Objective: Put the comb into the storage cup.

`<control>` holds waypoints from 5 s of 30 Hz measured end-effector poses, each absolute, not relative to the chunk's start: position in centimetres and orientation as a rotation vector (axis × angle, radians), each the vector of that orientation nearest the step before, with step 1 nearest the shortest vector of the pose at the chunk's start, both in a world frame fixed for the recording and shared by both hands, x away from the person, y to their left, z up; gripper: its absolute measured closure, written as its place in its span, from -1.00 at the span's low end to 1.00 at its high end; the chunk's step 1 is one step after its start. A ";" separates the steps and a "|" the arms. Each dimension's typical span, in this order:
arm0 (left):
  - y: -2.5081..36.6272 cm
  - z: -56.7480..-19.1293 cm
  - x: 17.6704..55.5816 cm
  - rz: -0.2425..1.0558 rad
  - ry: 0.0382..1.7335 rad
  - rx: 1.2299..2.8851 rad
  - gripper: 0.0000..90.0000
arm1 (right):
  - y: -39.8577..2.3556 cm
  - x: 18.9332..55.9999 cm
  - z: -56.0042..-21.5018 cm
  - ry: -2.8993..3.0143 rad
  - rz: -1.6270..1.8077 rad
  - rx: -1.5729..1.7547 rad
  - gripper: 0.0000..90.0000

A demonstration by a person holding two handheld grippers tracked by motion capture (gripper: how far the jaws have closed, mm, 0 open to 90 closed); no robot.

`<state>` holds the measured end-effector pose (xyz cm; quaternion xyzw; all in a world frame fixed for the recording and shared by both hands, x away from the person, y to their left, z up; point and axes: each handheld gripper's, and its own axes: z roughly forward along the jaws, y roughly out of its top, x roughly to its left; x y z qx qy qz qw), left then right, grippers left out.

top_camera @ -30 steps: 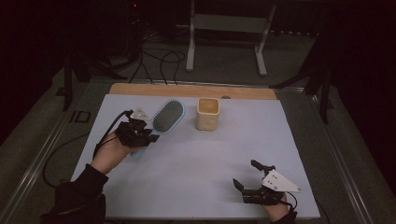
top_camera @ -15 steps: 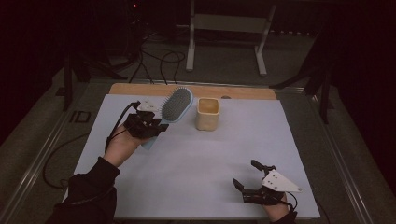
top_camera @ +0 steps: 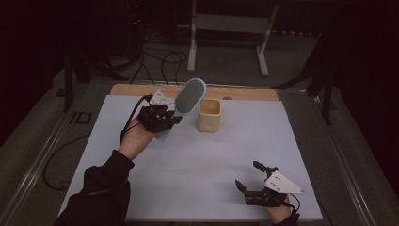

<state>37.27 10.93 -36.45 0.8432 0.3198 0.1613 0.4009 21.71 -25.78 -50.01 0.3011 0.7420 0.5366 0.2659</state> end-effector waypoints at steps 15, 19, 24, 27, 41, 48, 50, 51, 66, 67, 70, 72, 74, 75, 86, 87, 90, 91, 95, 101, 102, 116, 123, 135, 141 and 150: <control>8.5 -36.2 39.0 0.414 0.743 2.050 0.56 | -25.8 21.7 -50.0 2.002 1.452 0.814 -0.80; 7.8 -36.2 39.5 0.421 0.729 2.028 0.56 | -25.8 21.7 -50.0 2.002 1.454 0.819 -0.80; 7.0 -36.1 39.9 0.421 0.720 2.000 0.56 | -25.8 21.7 -50.0 2.002 1.453 0.818 -0.80; 6.5 -36.1 40.2 0.418 0.714 1.990 0.56 | -25.9 21.7 -50.0 2.000 1.454 0.819 -0.80; 5.3 -35.7 41.7 0.421 0.682 1.938 0.56 | -26.0 21.6 -49.9 1.993 1.463 0.816 -0.80; 4.8 -35.2 42.5 0.428 0.653 1.882 0.55 | -26.1 21.6 -49.9 1.993 1.466 0.817 -0.80; 4.8 -35.2 42.9 0.422 0.656 1.864 0.55 | -26.1 21.6 -49.9 1.992 1.472 0.818 -0.80; 4.8 -35.1 43.2 0.417 0.653 1.846 0.55 | -26.1 21.6 -49.9 1.993 1.472 0.819 -0.80; 3.7 -35.1 45.3 0.394 0.617 1.767 0.55 | -26.1 21.6 -49.9 1.988 1.476 0.827 -0.80; 3.7 -35.1 45.3 0.394 0.617 1.767 0.55 | -26.1 21.6 -49.9 1.988 1.476 0.827 -0.80; 3.2 -35.4 45.8 0.382 0.604 1.741 0.55 | -26.2 21.6 -49.9 1.986 1.480 0.827 -0.80; 3.0 -35.4 45.8 0.393 0.607 1.735 0.55 | -26.2 21.6 -49.9 1.987 1.479 0.827 -0.80; 2.8 -35.7 46.1 0.381 0.603 1.722 0.55 | -26.2 21.6 -49.9 1.988 1.477 0.824 -0.80; 2.7 -35.9 46.4 0.383 0.595 1.709 0.55 | -26.1 21.6 -49.9 1.987 1.480 0.827 -0.81; 2.8 -37.7 47.9 0.371 0.616 1.623 0.55 | -26.3 21.6 -49.9 1.987 1.483 0.823 -0.80; 2.8 -37.9 48.0 0.369 0.629 1.612 0.55 | -26.3 21.6 -49.9 1.986 1.485 0.823 -0.80; 2.9 -38.5 48.3 0.347 0.638 1.592 0.55 | -26.3 21.6 -49.9 1.987 1.486 0.821 -0.80; 2.9 -38.7 48.3 0.350 0.639 1.590 0.55 | -26.3 21.6 -49.9 1.988 1.487 0.822 -0.80; 2.8 -39.4 48.6 0.360 0.621 1.571 0.55 | -26.3 21.7 -49.9 1.988 1.490 0.821 -0.80; 2.1 -40.4 48.8 0.346 0.599 1.587 0.55 | -26.4 21.6 -49.9 1.986 1.496 0.829 -0.80; 2.1 -40.6 48.9 0.342 0.593 1.586 0.55 | -26.4 21.6 -49.9 1.989 1.494 0.829 -0.80; 2.4 -42.7 49.1 0.360 0.644 1.564 0.55 | -26.4 21.7 -50.0 1.986 1.502 0.831 -0.80; 2.3 -43.3 48.9 0.370 0.649 1.570 0.55 | -26.4 21.7 -50.0 1.986 1.501 0.827 -0.80; 1.7 -45.0 48.4 0.392 0.669 1.613 0.55 | -26.4 21.7 -50.0 1.987 1.503 0.829 -0.80; 1.6 -45.3 48.2 0.429 0.686 1.613 0.55 | -26.4 21.7 -50.0 1.987 1.504 0.828 -0.80; 1.5 -45.4 48.0 0.428 0.733 1.636 0.30 | -26.4 21.7 -50.0 1.990 1.502 0.830 -0.80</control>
